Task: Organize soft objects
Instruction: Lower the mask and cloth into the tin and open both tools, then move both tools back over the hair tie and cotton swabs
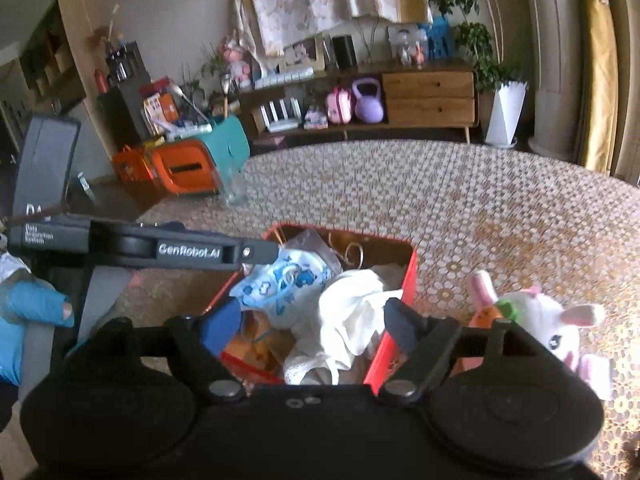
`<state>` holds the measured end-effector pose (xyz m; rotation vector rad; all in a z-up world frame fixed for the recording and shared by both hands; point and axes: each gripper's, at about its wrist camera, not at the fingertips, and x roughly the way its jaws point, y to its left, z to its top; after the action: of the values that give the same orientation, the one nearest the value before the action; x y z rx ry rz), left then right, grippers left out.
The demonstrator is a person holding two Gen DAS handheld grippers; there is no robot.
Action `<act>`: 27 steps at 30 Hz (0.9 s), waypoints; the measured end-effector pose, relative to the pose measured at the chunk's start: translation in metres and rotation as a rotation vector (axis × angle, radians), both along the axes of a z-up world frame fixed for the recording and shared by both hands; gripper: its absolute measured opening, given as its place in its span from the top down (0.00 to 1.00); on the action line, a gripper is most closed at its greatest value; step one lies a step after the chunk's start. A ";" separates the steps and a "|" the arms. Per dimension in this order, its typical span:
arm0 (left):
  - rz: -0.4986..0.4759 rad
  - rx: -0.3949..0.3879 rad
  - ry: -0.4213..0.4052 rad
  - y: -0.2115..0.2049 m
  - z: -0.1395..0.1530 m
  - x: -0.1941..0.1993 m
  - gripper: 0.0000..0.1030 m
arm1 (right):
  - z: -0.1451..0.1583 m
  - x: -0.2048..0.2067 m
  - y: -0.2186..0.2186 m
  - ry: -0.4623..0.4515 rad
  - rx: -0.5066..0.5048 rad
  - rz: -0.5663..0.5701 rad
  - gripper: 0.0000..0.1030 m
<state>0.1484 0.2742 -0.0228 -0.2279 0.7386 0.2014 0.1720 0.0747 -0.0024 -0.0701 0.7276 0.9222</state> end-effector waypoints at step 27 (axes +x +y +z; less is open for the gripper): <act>-0.262 0.033 -0.105 -0.171 0.051 -0.031 0.18 | 0.041 -0.033 -0.176 -0.073 0.225 -0.274 0.03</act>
<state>0.1179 0.1028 0.0277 -0.1073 0.6532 -0.0475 0.1385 -0.1017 0.0388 0.1901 0.5460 0.7292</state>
